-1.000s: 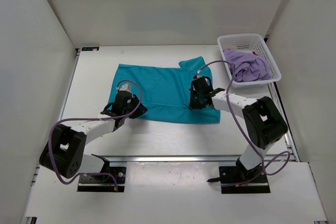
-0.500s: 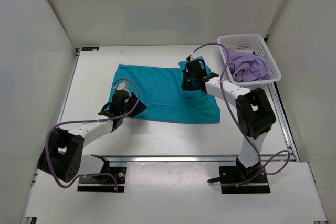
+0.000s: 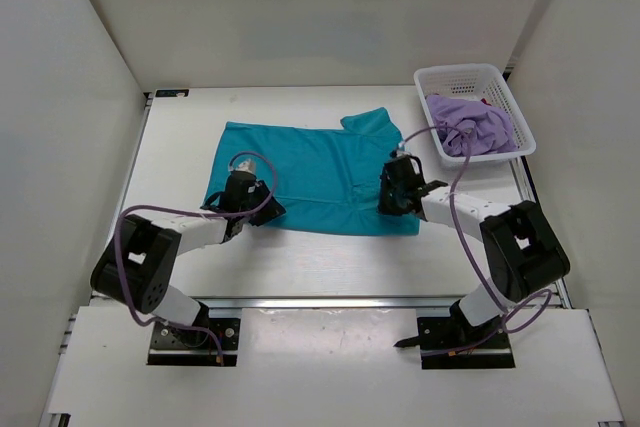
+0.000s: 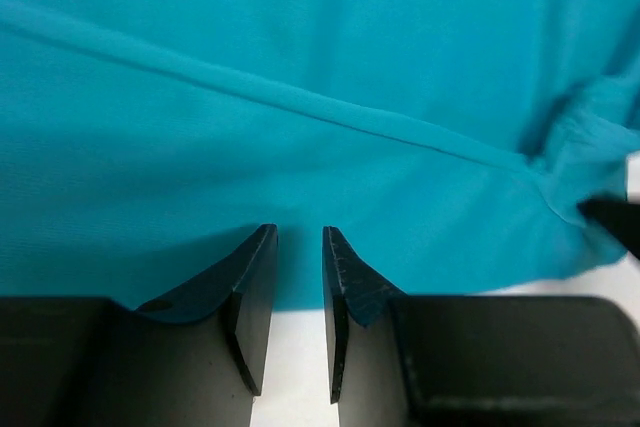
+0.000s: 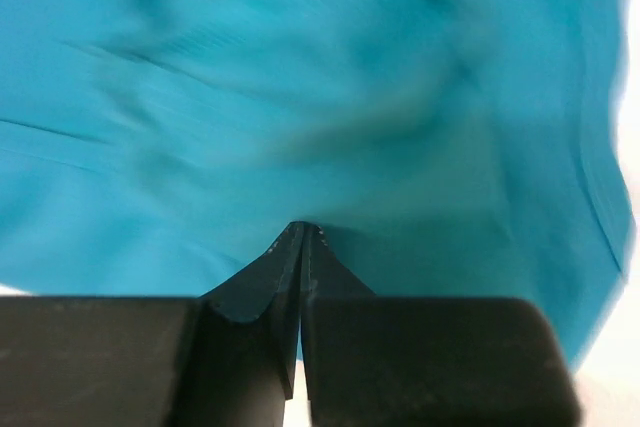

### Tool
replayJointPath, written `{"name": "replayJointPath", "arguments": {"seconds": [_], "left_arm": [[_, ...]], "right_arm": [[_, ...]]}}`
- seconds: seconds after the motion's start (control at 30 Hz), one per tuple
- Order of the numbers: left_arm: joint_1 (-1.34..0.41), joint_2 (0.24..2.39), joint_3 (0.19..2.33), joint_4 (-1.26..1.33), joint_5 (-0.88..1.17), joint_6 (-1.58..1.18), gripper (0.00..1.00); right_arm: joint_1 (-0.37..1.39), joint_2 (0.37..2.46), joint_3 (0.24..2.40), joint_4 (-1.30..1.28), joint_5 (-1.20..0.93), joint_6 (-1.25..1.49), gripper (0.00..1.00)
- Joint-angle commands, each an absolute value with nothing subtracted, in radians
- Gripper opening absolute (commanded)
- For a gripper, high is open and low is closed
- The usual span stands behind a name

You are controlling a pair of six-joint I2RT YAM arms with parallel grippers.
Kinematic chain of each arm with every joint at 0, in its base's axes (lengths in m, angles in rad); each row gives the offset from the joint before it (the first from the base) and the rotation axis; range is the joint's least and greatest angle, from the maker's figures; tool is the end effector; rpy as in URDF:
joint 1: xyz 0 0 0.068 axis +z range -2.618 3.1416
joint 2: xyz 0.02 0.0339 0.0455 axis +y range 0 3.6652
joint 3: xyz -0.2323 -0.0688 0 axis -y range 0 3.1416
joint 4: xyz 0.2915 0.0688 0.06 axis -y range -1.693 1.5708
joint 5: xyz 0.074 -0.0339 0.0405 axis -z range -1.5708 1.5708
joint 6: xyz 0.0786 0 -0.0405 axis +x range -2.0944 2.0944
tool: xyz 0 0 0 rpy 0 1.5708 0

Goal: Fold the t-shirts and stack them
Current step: Fold the flattened tshirt in 1/3 of the way

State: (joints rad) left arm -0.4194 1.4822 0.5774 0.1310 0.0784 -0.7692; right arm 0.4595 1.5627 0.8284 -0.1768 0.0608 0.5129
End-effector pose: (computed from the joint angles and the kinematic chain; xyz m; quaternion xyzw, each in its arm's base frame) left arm 0.3041 -0.1423 0.0463 -0.1453 0.9095 -0.2470 0.3010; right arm 0.3321 0.1590 0.0745 0.0351 0.9451 0.1259 0.2997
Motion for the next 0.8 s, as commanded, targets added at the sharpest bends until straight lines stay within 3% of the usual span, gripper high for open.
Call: {"name": "replayJointPath", "arguments": {"seconds": [0.0, 0.2, 0.37, 0.43, 0.53, 0.6, 0.67, 0.73, 0.77], "left_arm": [[-0.359, 1.506, 0.514, 0.173, 0.172, -0.824, 0.35], [-0.383, 1.437, 0.393, 0.147, 0.156, -0.833, 0.35], [-0.411, 1.277, 0.310, 0.074, 0.147, -0.835, 0.37], [-0.410, 1.232, 0.339, 0.042, 0.137, -0.810, 0.40], [-0.388, 1.203, 0.484, 0.000, 0.095, -0.758, 0.43], [-0.382, 1.218, 0.584, -0.037, 0.063, -0.738, 0.44], [-0.367, 1.271, 0.685, -0.012, 0.071, -0.732, 0.44], [-0.341, 1.324, 0.733, 0.015, 0.093, -0.748, 0.44], [-0.321, 1.360, 0.753, 0.032, 0.141, -0.765, 0.42]], "right_arm": [[0.425, 1.496, 0.715, -0.144, 0.078, 0.561, 0.00], [0.419, 1.414, 0.556, -0.144, 0.058, 0.618, 0.00], [0.434, 1.313, 0.541, -0.199, 0.043, 0.637, 0.00], [0.420, 1.304, 0.589, -0.221, 0.023, 0.626, 0.04], [0.428, 1.316, 0.759, -0.235, 0.069, 0.574, 0.25], [0.410, 1.351, 0.852, -0.213, 0.048, 0.542, 0.31], [0.376, 1.478, 0.958, -0.192, 0.026, 0.505, 0.27], [0.344, 1.596, 1.139, -0.189, 0.009, 0.439, 0.08], [0.333, 1.673, 1.187, -0.186, 0.012, 0.427, 0.04]]}}
